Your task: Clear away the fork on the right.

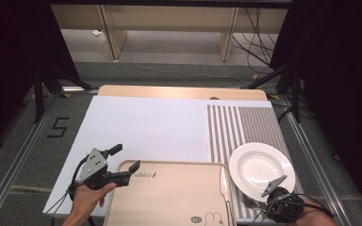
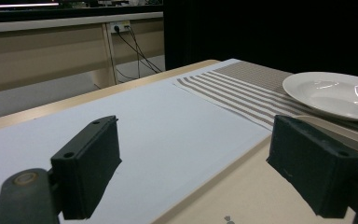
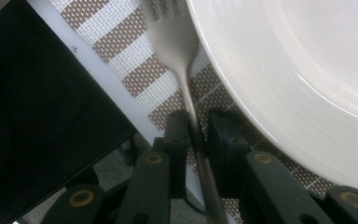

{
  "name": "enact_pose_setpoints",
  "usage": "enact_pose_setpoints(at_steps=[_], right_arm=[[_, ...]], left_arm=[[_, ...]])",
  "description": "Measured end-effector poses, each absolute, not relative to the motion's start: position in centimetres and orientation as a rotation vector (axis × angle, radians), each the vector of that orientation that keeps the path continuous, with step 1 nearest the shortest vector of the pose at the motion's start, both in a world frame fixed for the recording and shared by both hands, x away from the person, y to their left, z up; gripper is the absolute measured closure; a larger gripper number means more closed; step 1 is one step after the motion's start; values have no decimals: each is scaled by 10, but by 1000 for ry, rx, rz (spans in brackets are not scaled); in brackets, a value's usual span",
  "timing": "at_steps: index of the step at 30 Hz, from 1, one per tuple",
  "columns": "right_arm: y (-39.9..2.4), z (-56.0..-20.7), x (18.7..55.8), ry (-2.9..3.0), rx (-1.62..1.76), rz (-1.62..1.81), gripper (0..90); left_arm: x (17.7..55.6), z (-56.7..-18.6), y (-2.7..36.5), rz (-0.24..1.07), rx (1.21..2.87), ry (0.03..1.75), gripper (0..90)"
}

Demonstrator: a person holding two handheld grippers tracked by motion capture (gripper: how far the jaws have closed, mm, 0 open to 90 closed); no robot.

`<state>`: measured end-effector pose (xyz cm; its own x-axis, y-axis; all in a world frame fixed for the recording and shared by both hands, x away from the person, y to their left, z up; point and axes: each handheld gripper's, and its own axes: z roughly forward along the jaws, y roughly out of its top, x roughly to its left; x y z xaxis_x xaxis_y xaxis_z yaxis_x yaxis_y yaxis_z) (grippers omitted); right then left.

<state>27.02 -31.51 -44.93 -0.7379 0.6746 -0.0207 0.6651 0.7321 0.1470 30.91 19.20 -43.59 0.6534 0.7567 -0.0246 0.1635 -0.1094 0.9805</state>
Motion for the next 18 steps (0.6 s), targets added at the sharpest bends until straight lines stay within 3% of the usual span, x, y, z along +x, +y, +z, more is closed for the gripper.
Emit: enact_pose_setpoints(at_steps=[18], right_arm=[[-301, -449, 270, 2892, 916, 106, 856]], left_arm=[[309, -436, 192, 599, 1634, 769, 158]])
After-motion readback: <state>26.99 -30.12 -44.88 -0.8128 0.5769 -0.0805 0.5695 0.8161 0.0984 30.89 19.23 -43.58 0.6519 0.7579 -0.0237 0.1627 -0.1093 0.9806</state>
